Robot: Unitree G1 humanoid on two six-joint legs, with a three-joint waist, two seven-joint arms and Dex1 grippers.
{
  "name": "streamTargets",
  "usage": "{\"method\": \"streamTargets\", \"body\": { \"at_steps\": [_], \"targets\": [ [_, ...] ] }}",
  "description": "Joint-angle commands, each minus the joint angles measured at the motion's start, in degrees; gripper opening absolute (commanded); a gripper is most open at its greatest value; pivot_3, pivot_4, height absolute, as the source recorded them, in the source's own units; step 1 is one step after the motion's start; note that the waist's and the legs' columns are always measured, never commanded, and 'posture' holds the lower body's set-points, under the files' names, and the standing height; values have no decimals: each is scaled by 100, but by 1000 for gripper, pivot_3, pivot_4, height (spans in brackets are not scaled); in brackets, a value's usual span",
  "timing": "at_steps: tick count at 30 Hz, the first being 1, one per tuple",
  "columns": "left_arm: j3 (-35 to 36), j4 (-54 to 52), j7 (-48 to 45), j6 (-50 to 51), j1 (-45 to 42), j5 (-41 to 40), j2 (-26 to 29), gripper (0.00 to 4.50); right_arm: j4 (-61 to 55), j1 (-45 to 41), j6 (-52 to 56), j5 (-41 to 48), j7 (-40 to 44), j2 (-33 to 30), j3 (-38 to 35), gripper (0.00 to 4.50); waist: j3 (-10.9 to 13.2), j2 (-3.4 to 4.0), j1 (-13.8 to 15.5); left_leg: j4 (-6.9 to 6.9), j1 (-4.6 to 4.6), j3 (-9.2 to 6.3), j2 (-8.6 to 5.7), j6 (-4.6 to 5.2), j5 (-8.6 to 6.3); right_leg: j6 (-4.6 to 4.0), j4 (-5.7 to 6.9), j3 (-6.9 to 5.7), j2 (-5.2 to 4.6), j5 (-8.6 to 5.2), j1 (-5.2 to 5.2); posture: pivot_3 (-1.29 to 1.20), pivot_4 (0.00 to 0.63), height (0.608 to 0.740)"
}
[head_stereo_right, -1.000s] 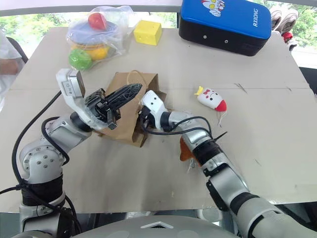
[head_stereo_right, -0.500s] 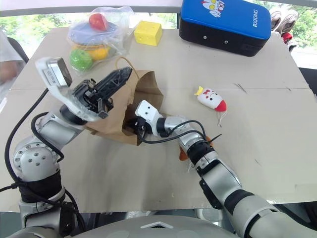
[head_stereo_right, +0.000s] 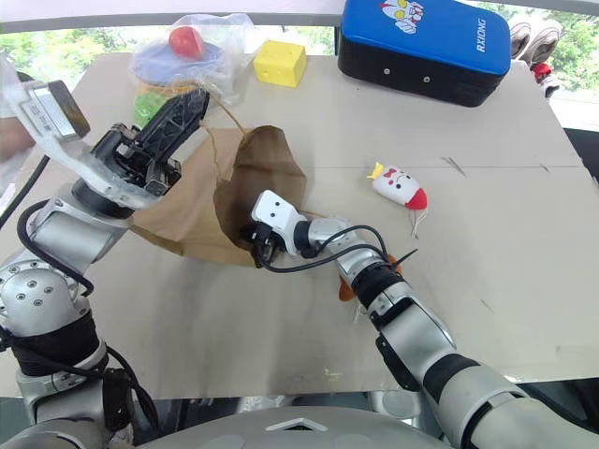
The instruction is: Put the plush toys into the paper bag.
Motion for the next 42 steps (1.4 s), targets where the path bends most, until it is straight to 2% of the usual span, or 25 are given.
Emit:
{"method": "streamTargets", "body": {
  "at_steps": [1, 4, 5, 9, 11, 12, 15, 19, 25, 28, 29, 33, 36, 39, 42],
  "targets": [
    [179, 17, -270, -59, 140, 71, 152, 0, -466, 180, -107, 240, 21, 261, -302, 81, 2, 2, 7, 0, -1, 0, 0, 0, 0, 0, 0, 0, 0, 0, 0, 0, 150, 740],
    [135, 60, -398, -110, 231, 212, 161, 0, -1392, 314, 341, 645, 408, 53, -482, 81, 5, 1, 15, -1, -15, -1, 0, -1, 0, 0, -6, -3, -1, 0, -9, 0, 150, 740],
    [126, 51, -372, -125, 255, 224, 120, 0, -1858, 385, 562, 738, 506, -128, -523, 302, 7, 3, 16, -2, -17, -1, 0, -1, 0, 0, -7, -3, -2, 0, -10, 0, 150, 740],
    [96, 2, -399, -161, 342, 291, 34, 0, -3846, 923, 1396, 1004, 824, -983, -599, 1767, 11, 6, 47, -9, -22, -2, -1, -1, -1, 0, -12, -5, -7, 0, -13, 0, 150, 740],
    [82, -10, -426, -177, 367, 321, 22, 0, -4697, 1183, 1821, 1145, 789, -1378, -681, 2702, 10, 5, 60, -13, -22, -2, -4, -1, -1, 0, -15, -8, -12, -1, -12, 0, 150, 740],
    [74, -4, -453, -191, 381, 350, 20, 0, -5210, 1338, 2178, 1308, 718, -1622, -814, 2968, 11, 5, 55, -15, -22, 0, -5, -1, -1, 0, -17, -6, -14, -1, -12, 0, 150, 740],
    [50, -3, -536, -225, 404, 427, 27, 0, -6364, 1736, 3031, 1586, 536, -2309, -1142, 2968, 12, 8, 27, -16, -18, 3, -4, -1, -1, 0, -17, -3, -11, -2, -13, 0, 150, 740],
    [-39, -43, -671, -266, 404, 550, 26, 0, -7618, 2798, 4050, 1659, 732, -3893, -1456, 2968, 13, 8, 65, -24, -14, 6, -3, -1, -1, -2, -19, 1, -6, -3, -13, 0, 150, 740],
    [-140, -40, -852, -282, 426, 706, 1, 0, -7752, 3627, 4333, 1280, 617, -4913, -1160, 2968, 15, 5, -5, -25, -8, 19, -4, 0, -1, -18, -28, 15, -4, -16, -13, 0, 150, 740],
    [-184, 18, -946, -284, 382, 766, 9, 0, -7491, 3623, 4288, 1128, 310, -4845, -1128, 2132, 13, 0, 20, -23, -9, 15, -2, 0, 0, -9, -28, 12, -1, -22, -12, 0, 150, 740],
    [-195, 39, -980, -283, 366, 786, 11, 0, -7458, 3601, 4246, 1087, 271, -4842, -1108, 1587, 13, 0, 30, -23, -10, 15, -3, 0, 0, -1, -29, 12, -2, -26, -12, 0, 150, 740],
    [-217, 127, -1051, -275, 270, 856, 1, 0, -7576, 3588, 4266, 1421, 231, -4670, -1339, 42, 12, -3, 56, -20, -14, 15, -6, 0, -1, -1, -31, 11, -5, -26, -12, 0, 150, 740],
    [-225, 205, -1125, -242, 168, 854, 5, 0, -7874, 3457, 4390, 2669, 304, -4087, -2113, 42, 15, -8, 41, -20, -15, 12, -5, 0, 0, -1, -29, 10, -4, -26, -11, 0, 150, 740],
    [-182, 269, -1189, -156, 112, 726, 36, 0, -7934, 2782, 4902, 3943, -213, -3275, -2662, 42, 18, -4, -3, -21, -13, 12, 0, 0, -1, 13, -27, 12, 1, -9, -12, 0, 150, 740],
    [-157, 307, -1238, -97, 57, 631, 59, 0, -7521, 2066, 5070, 4059, -726, -2714, -2596, 42, 19, -3, -17, -21, -13, 7, 1, 0, 0, 3, -21, 8, 3, -3, -13, 0, 150, 740]
  ]
}}
